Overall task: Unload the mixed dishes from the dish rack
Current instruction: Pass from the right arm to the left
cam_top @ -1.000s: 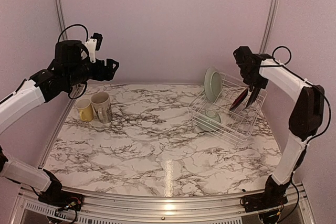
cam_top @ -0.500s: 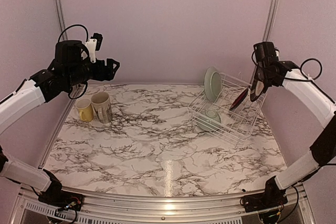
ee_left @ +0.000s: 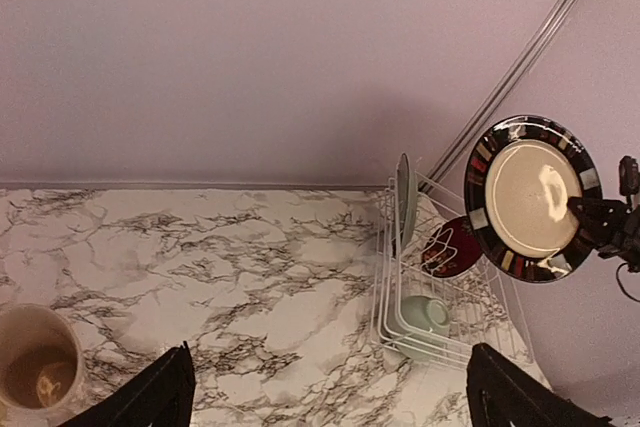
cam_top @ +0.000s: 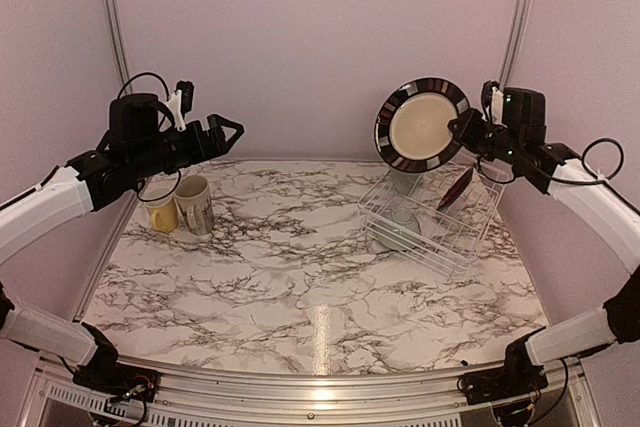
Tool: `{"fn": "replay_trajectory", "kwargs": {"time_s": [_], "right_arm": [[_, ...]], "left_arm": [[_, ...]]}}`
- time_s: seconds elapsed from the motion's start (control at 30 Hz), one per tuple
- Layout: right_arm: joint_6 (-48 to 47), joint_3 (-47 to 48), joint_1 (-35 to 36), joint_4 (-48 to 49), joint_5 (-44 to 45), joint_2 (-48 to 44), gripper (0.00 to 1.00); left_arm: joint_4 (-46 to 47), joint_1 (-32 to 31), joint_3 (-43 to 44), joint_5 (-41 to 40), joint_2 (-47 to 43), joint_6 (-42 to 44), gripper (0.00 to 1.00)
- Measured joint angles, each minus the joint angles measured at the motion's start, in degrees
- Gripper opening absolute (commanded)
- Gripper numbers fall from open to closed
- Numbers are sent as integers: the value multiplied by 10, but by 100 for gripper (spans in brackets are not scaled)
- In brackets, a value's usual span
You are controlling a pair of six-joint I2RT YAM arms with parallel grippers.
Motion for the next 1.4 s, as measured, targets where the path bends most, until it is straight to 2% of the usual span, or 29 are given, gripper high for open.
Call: {"fn": "replay_trajectory", "kwargs": {"time_s": [0.2,0.33,0.4,0.57,0.8,0.97,1.4], "right_arm": [[100,-56,31,112,-138,50,0],[162,-68,70,165,-198,102,0],[189,-71,89,187,-218,120,0],[241,-74,130,238,-250,141,0],[282,-74,170,296,-275,166,0],[289,-74,198,300,-276,178,0],[294,-64,242,323,-278,213,0]], "left_arm": [[178,-2,-149,118,-10,-207,97],[283,-19,-185,169,20,-309,97],[319,-31,-185,179,32,-337,92],[368,-50,-185,188,52,-383,90],[376,-51,-186,181,65,-410,87],[374,-51,-199,176,52,-417,65],[305,-47,-246,144,5,-409,19]]}}
